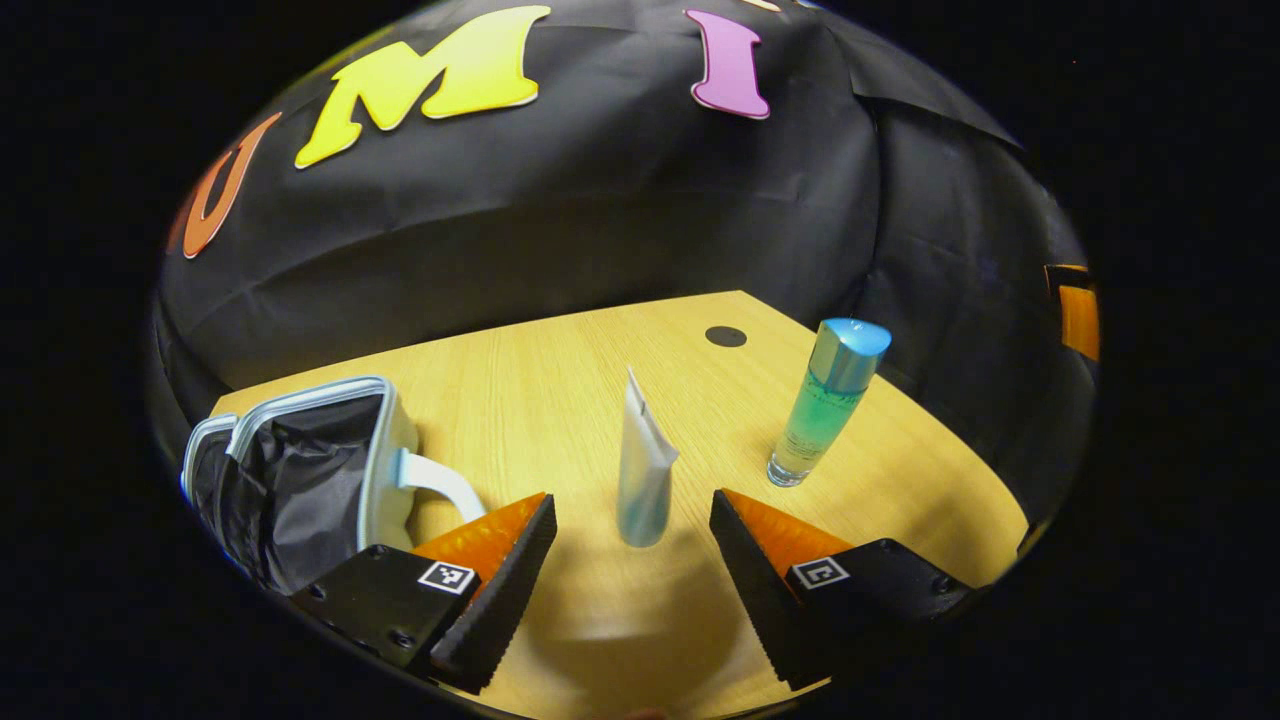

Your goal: First open the suitcase, pack the skin care products into it, and then close the suitcase.

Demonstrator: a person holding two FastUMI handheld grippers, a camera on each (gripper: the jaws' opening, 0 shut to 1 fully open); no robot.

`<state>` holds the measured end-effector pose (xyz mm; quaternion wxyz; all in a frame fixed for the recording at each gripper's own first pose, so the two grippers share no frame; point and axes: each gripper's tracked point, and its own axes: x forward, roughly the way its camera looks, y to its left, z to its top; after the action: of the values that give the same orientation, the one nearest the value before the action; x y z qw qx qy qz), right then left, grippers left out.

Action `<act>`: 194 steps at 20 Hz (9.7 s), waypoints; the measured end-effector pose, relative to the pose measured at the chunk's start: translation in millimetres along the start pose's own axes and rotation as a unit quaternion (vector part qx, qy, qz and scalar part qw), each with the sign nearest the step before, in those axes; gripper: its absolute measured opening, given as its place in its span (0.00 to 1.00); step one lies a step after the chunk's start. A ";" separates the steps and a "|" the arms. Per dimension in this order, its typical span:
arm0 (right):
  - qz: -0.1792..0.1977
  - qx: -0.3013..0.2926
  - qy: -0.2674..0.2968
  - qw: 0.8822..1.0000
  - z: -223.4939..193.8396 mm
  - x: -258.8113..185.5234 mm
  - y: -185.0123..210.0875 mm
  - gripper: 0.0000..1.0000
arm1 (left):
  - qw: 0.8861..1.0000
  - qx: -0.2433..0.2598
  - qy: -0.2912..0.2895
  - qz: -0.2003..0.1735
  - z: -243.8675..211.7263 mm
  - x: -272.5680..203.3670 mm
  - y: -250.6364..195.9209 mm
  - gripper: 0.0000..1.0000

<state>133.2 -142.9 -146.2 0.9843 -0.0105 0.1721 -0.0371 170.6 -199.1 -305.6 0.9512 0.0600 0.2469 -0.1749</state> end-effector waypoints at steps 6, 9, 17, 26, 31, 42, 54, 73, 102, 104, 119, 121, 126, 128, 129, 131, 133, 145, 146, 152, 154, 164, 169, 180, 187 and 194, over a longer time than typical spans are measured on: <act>0.024 0.010 0.021 0.999 -30.0 48.6 4.2 0.80 | 0.999 -0.031 0.012 0.012 -17.9 31.9 -2.5 0.83; 0.039 0.007 0.052 0.998 -46.3 77.5 9.4 0.82 | 0.999 -0.032 0.014 0.016 -18.4 36.5 0.5 0.61; 0.074 -0.014 0.046 0.996 -59.8 119.6 36.6 0.81 | 1.000 -0.026 0.010 0.010 -7.0 8.6 2.1 0.42; 0.048 -0.005 0.050 0.998 -66.3 169.4 74.2 0.79 | 0.998 -0.032 -0.009 0.052 11.4 -117.4 65.7 0.42; 0.007 0.011 0.060 0.998 -68.9 172.6 77.0 0.54 | 0.995 -0.037 0.007 0.092 -9.0 -167.9 133.0 0.41; 0.012 0.017 0.064 0.998 -28.3 25.5 172.0 0.36 | 0.991 -0.076 0.087 0.075 -68.8 -168.8 235.2 0.42; 0.029 -0.010 0.031 0.999 -4.8 -86.9 267.4 0.35 | 0.961 -0.081 0.253 0.077 -139.7 -135.9 259.1 0.42; 0.090 0.007 0.080 0.993 44.7 9.5 357.8 0.35 | 0.989 -0.086 0.056 0.110 -64.1 -223.1 283.6 0.98; 0.034 0.048 0.332 0.941 -86.1 122.4 452.9 0.40 | 0.921 -0.302 -0.100 0.227 -121.7 -302.5 566.9 0.97; 0.030 0.051 0.331 0.942 -85.6 123.0 453.5 0.41 | 0.902 -0.368 -0.095 0.203 -135.4 -283.1 573.3 0.98; 0.097 -0.056 0.067 0.991 76.6 -47.8 421.7 0.80 | 0.769 -0.624 -0.131 0.048 -157.4 -219.3 577.6 0.60; 0.086 -0.053 0.037 0.994 88.9 -77.3 408.4 0.81 | 0.764 -0.632 -0.126 0.035 -157.2 -213.0 572.1 0.49; 0.032 -0.035 -0.002 0.999 102.2 -127.4 359.9 0.81 | 0.761 -0.637 -0.121 0.027 -149.0 -212.1 562.7 0.32; 0.007 -0.023 -0.022 0.999 110.3 -148.6 334.0 0.81 | 0.776 -0.620 -0.107 0.049 -154.8 -211.3 562.7 0.18; -0.004 -0.016 -0.033 0.999 114.3 -160.6 323.4 0.81 | 0.781 -0.614 -0.102 0.059 -153.2 -213.3 564.0 0.16; -0.017 -0.009 -0.060 0.998 124.3 -182.6 300.5 0.81 | 0.781 -0.612 -0.092 0.081 -152.5 -217.9 564.1 0.12; -0.022 -0.012 -0.079 0.997 130.3 -198.5 278.2 0.80 | 0.788 -0.601 -0.097 0.096 -143.6 -226.7 563.2 0.12; -0.009 -0.007 -0.162 0.987 168.1 -255.5 179.5 0.81 | 0.850 -0.475 -0.151 0.171 -5.7 -297.7 531.3 0.06; -0.005 -0.010 -0.170 0.985 172.6 -259.2 173.8 0.81 | 0.854 -0.464 -0.148 0.182 0.0 -300.9 525.6 0.06; 0.018 -0.012 -0.220 0.975 194.3 -278.4 142.9 0.81 | 0.897 -0.338 -0.129 0.252 38.8 -306.8 483.1 0.04; 0.019 -0.008 -0.223 0.975 192.8 -279.4 129.3 0.80 | 0.908 -0.293 -0.129 0.271 57.0 -308.5 465.5 0.04; 0.017 0.000 -0.213 0.977 172.8 -277.2 86.1 0.81 | 0.935 -0.113 -0.144 0.305 117.6 -284.8 369.5 0.04; 0.013 0.005 -0.199 0.980 152.5 -277.9 80.2 0.80 | 0.938 -0.085 -0.153 0.300 124.4 -271.5 317.4 0.04; 0.000 -0.005 -0.197 0.980 129.9 -286.8 57.5 0.81 | 0.960 -0.019 -0.125 0.251 101.1 -196.7 193.1 0.05; -0.028 0.003 -0.189 0.982 116.7 -289.1 27.9 0.81 | 0.975 0.033 -0.061 0.213 57.7 -136.8 136.2 0.05; -0.044 0.004 -0.162 0.986 100.2 -279.9 7.5 0.81 | 0.975 0.073 -0.010 0.211 32.9 -103.2 122.0 0.04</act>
<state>-94.7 -113.1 42.5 0.9966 -0.0204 0.0092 -0.0787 145.3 -60.8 -222.9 0.9622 0.1785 0.2056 0.0115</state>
